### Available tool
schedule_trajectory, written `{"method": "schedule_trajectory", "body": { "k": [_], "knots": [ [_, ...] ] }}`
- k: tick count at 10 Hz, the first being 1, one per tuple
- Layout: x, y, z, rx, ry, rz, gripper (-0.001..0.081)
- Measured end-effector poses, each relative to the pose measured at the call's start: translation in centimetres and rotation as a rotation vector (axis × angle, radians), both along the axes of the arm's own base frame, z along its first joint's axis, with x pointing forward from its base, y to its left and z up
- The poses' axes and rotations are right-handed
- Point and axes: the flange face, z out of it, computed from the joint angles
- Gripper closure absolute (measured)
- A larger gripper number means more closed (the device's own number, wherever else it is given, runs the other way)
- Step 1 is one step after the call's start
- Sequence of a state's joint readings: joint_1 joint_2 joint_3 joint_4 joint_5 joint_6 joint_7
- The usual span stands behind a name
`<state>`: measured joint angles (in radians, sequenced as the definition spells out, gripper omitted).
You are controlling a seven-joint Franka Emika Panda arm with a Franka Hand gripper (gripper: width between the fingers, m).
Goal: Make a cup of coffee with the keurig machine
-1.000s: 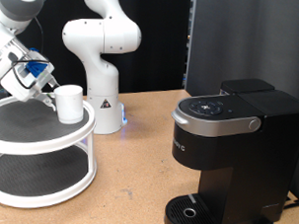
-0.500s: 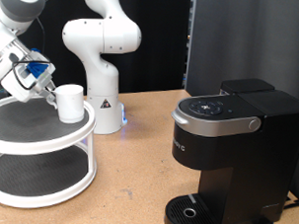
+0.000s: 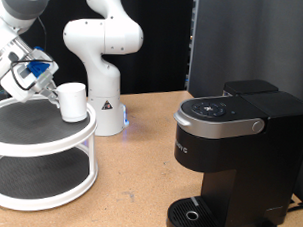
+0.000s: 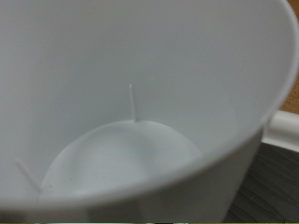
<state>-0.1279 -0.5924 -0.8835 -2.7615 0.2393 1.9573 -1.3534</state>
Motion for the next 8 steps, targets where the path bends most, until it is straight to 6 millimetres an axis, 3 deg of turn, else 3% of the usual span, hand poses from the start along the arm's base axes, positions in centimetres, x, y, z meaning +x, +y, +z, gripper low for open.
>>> {"method": "schedule_trajectory", "body": {
  "k": [5, 8],
  "knots": [
    [0.1, 0.8, 4.8, 0.044, 0.039, 0.005, 0.0733],
    [0.7, 1.3, 4.0, 0.058, 0.011, -0.061, 0.0733]
  ]
}}
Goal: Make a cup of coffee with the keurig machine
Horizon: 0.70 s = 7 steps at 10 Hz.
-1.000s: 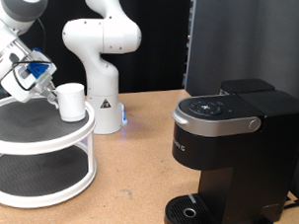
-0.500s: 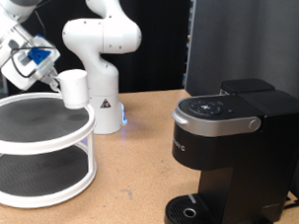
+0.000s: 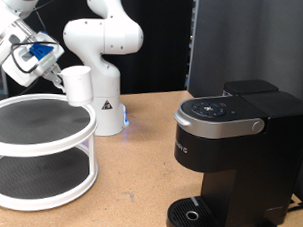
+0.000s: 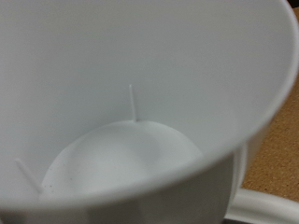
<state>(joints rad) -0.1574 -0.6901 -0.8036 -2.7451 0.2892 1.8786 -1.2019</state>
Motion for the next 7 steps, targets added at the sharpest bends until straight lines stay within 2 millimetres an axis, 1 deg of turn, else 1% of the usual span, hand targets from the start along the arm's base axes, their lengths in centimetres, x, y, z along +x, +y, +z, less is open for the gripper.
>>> {"method": "schedule_trajectory", "body": {
  "k": [1, 3, 7],
  "knots": [
    [0.7, 0.7, -0.3, 0.015, -0.007, -0.043, 0.0733],
    [2.7, 2.5, -0.1, 0.038, -0.016, -0.103, 0.0733],
    [7.0, 6.7, 0.7, 0.000, -0.011, -0.127, 0.0733]
  ]
}}
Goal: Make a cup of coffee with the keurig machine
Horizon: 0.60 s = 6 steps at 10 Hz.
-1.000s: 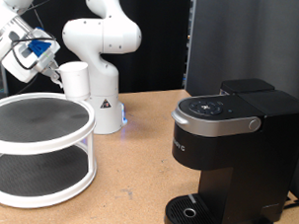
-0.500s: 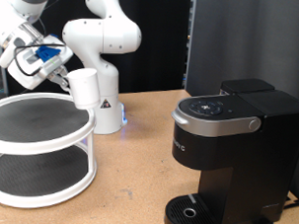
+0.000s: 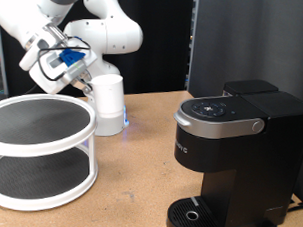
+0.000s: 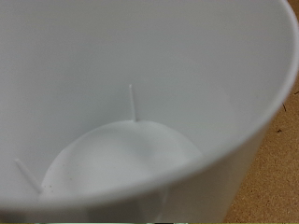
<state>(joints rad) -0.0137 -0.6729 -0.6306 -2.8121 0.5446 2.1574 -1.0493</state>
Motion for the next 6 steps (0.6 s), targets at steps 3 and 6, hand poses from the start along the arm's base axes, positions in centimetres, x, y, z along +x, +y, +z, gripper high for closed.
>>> {"method": "schedule_trajectory", "body": {
  "k": [3, 6],
  "knots": [
    [2.6, 2.7, -0.2, -0.015, -0.002, -0.024, 0.0733],
    [3.8, 4.1, -0.7, -0.006, 0.000, -0.044, 0.0733]
  ]
}}
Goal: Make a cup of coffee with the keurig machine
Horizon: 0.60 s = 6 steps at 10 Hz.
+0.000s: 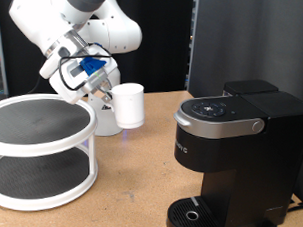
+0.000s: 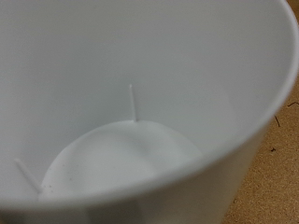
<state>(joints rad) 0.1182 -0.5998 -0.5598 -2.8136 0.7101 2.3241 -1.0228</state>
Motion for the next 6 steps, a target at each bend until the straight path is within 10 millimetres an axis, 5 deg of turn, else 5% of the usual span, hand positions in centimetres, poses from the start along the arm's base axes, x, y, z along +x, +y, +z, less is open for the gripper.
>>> {"method": "schedule_trajectory", "body": {
  "k": [6],
  "knots": [
    [0.51, 0.46, -0.01, -0.003, -0.003, -0.004, 0.0733]
  ]
}}
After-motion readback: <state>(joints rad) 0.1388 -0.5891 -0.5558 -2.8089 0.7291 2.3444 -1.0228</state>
